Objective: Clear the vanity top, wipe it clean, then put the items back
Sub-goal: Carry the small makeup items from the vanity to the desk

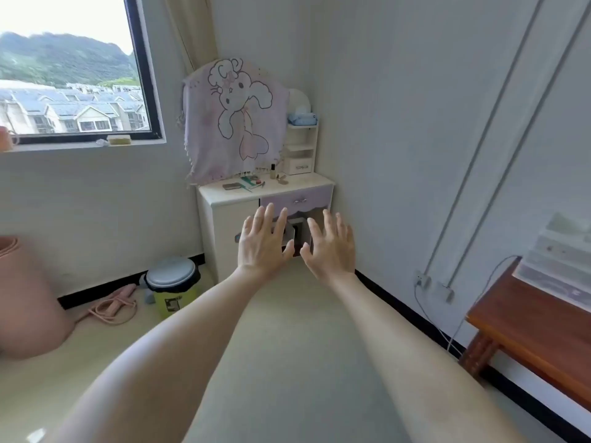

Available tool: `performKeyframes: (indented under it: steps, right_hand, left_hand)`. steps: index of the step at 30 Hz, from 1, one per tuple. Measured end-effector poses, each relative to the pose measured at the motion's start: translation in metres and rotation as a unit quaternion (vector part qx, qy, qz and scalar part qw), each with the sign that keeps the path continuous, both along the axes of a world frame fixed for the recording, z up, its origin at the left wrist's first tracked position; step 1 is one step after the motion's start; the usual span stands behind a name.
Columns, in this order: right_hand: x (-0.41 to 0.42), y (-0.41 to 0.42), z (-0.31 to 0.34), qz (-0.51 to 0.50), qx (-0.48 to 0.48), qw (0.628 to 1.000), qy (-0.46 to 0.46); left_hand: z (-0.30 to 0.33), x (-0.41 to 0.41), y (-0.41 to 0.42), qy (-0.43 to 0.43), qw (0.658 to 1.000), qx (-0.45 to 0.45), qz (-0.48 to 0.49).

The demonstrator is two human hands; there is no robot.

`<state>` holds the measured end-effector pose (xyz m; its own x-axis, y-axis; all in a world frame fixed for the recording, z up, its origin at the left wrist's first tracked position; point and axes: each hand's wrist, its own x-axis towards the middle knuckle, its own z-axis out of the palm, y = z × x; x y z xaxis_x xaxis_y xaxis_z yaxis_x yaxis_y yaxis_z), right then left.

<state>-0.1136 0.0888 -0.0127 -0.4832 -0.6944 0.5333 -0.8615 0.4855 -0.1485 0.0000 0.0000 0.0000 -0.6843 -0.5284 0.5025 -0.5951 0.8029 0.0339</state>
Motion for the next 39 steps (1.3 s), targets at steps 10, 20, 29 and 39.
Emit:
performKeyframes:
  steps: [10, 20, 29, 39]
  right_hand:
    - [-0.128, -0.154, 0.000, -0.045, 0.035, 0.998, -0.013]
    - [-0.244, -0.283, -0.040, -0.019, 0.083, 0.996, -0.030]
    - [-0.391, -0.403, -0.073, 0.009, 0.134, 0.990, -0.038]
    - [-0.515, -0.550, -0.101, 0.034, 0.168, 0.984, -0.050]
  left_hand:
    - [-0.016, -0.128, -0.157, -0.046, 0.999, 0.010, 0.004]
    - [-0.047, -0.241, -0.283, -0.085, 0.996, 0.021, 0.021]
    - [-0.077, -0.389, -0.395, -0.115, 0.991, 0.050, 0.046]
    - [-0.092, -0.515, -0.539, -0.130, 0.986, 0.072, 0.069]
